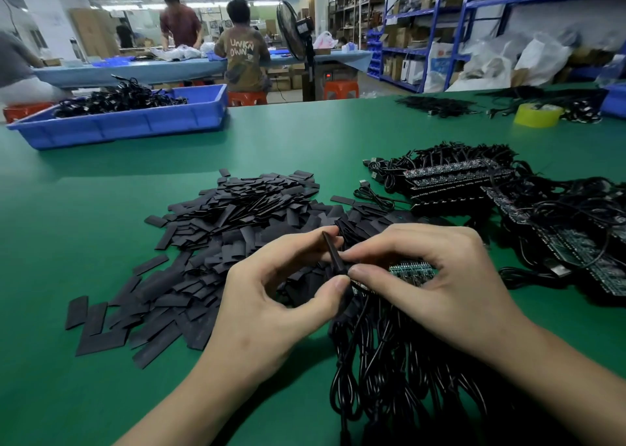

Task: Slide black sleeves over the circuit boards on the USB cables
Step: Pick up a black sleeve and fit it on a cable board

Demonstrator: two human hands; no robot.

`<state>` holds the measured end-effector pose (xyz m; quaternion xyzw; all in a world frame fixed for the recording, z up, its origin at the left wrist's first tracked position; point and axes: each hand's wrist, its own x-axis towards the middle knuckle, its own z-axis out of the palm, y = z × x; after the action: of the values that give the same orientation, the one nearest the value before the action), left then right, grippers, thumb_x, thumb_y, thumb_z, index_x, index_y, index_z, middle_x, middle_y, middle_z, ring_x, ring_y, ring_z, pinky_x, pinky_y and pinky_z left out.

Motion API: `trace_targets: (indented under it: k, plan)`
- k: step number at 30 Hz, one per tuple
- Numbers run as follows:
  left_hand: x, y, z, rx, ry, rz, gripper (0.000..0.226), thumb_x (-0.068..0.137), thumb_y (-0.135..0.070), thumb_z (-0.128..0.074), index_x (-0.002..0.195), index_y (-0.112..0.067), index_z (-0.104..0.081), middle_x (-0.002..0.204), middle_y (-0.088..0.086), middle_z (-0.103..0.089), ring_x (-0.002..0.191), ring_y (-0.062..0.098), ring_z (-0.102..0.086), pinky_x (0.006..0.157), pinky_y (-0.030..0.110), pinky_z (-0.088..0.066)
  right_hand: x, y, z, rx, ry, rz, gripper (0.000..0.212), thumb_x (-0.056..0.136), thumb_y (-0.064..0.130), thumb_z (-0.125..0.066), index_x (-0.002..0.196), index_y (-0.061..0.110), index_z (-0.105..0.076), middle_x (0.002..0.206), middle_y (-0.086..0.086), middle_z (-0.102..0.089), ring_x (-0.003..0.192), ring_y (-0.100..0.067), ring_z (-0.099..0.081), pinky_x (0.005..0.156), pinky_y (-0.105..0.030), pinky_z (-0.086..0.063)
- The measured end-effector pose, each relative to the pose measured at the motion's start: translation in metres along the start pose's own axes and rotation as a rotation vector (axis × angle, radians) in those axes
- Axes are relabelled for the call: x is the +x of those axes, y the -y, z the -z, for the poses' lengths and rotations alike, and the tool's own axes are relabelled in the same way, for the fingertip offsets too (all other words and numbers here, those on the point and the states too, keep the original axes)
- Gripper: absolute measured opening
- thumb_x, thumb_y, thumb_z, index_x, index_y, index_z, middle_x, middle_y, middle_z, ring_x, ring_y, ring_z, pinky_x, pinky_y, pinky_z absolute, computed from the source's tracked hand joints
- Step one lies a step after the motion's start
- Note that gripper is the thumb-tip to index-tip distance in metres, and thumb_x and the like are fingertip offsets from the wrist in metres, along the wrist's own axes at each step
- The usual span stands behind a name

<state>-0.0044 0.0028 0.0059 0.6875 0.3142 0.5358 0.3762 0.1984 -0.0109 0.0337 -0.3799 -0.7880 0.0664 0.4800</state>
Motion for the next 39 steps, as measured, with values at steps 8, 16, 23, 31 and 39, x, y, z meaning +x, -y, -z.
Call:
trace_targets:
  k: [8,16,23,31,39]
  plan:
    - [0.001,0.001,0.000,0.002,0.027,0.055,0.046,0.078,-0.033,-0.075,0.122,-0.019,-0.072,0.113,-0.006,-0.078,0.110,0.013,-0.072,0.099,0.024,-0.053,-0.001,-0.002,-0.001,-0.028,0.000,0.033,0.012,0.087,0.020,-0.078,0.097,0.016,-0.082,0.087,0.008,-0.076,0.079,-0.008,-0.072,0.072,-0.030,-0.056]
    - [0.000,0.000,-0.001,0.063,0.009,0.046,0.047,0.074,-0.035,-0.074,0.119,-0.020,-0.073,0.106,-0.009,-0.079,0.103,0.010,-0.074,0.095,0.021,-0.053,-0.004,0.000,-0.006,-0.076,-0.034,0.032,0.010,0.081,0.015,-0.078,0.090,0.017,-0.081,0.080,0.010,-0.074,0.066,-0.008,-0.068,0.067,-0.027,-0.055]
    - [-0.001,-0.002,-0.002,0.159,0.015,0.026,0.046,0.072,-0.036,-0.075,0.115,-0.022,-0.075,0.103,-0.010,-0.078,0.100,0.009,-0.074,0.092,0.019,-0.054,-0.005,0.002,-0.008,-0.074,-0.033,-0.017,0.010,0.077,0.011,-0.075,0.080,0.020,-0.077,0.070,0.011,-0.068,0.062,-0.009,-0.064,0.063,-0.023,-0.052]
    - [0.000,0.001,-0.003,0.139,-0.043,0.119,0.038,0.075,-0.025,-0.079,0.113,-0.023,-0.076,0.099,-0.006,-0.080,0.096,0.011,-0.075,0.094,0.035,-0.059,-0.002,0.000,-0.006,0.003,-0.020,-0.123,0.009,0.082,0.016,-0.070,0.083,0.023,-0.076,0.073,0.010,-0.071,0.066,-0.010,-0.067,0.065,-0.017,-0.050]
    - [0.003,0.003,-0.003,0.102,-0.166,0.185,0.028,0.074,-0.024,-0.084,0.101,-0.029,-0.078,0.088,-0.011,-0.079,0.084,0.004,-0.075,0.079,0.014,-0.055,-0.006,-0.004,-0.011,-0.133,0.212,-0.161,0.024,0.093,0.051,-0.053,0.096,0.034,-0.070,0.073,0.014,-0.069,0.069,-0.008,-0.066,0.065,-0.038,-0.052]
